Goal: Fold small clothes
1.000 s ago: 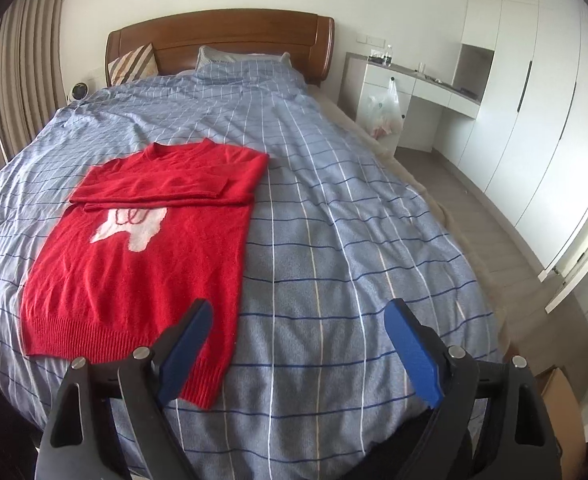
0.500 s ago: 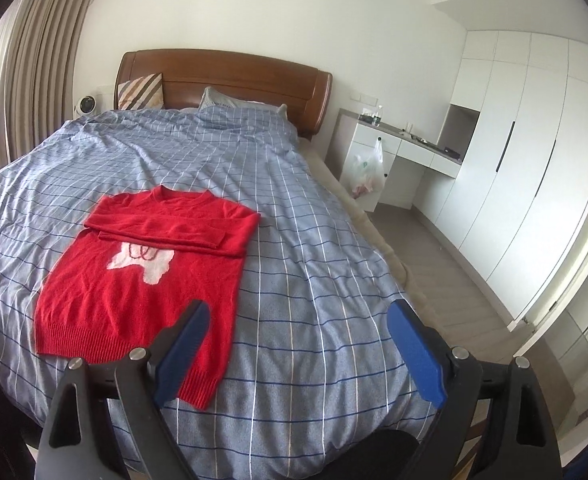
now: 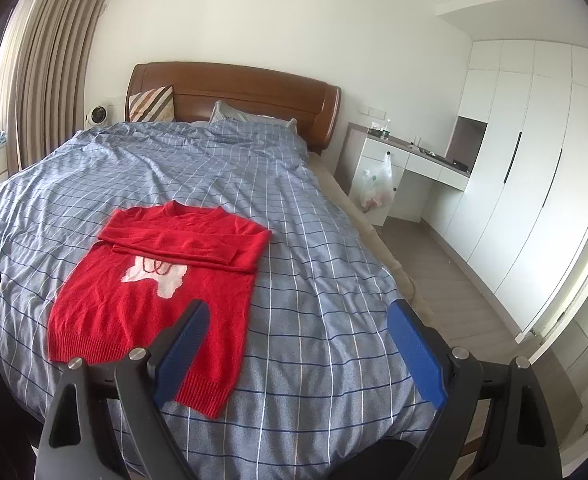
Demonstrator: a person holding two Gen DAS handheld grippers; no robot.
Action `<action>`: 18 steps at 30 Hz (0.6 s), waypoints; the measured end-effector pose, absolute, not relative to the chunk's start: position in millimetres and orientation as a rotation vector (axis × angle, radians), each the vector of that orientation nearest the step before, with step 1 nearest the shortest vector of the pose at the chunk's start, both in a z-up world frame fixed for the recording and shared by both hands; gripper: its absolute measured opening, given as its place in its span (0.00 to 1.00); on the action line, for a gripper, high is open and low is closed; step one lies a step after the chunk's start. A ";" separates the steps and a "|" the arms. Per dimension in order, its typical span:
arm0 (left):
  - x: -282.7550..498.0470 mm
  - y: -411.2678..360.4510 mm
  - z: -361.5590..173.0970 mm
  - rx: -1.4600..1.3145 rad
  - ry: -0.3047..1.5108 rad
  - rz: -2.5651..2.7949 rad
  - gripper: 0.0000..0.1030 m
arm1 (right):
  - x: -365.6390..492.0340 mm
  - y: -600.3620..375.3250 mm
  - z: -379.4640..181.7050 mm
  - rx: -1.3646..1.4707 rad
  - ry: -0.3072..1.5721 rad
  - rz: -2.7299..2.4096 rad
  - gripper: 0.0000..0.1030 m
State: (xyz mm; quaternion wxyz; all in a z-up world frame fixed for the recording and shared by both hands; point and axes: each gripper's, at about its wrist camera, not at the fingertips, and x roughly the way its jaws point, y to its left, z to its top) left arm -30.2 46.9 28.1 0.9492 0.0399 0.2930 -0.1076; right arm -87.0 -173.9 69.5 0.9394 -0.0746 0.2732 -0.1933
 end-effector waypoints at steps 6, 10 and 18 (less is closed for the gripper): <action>-36.5 46.9 32.3 0.093 0.593 -0.208 0.95 | -90.9 -173.5 73.7 -0.145 0.540 -0.388 0.87; -34.6 46.5 29.7 0.100 0.602 -0.206 0.96 | -90.4 -173.4 70.6 -0.142 0.547 -0.381 0.88; 18.9 81.9 -54.8 0.026 0.830 -0.185 0.98 | -67.0 -216.9 13.9 0.077 0.642 -0.225 0.89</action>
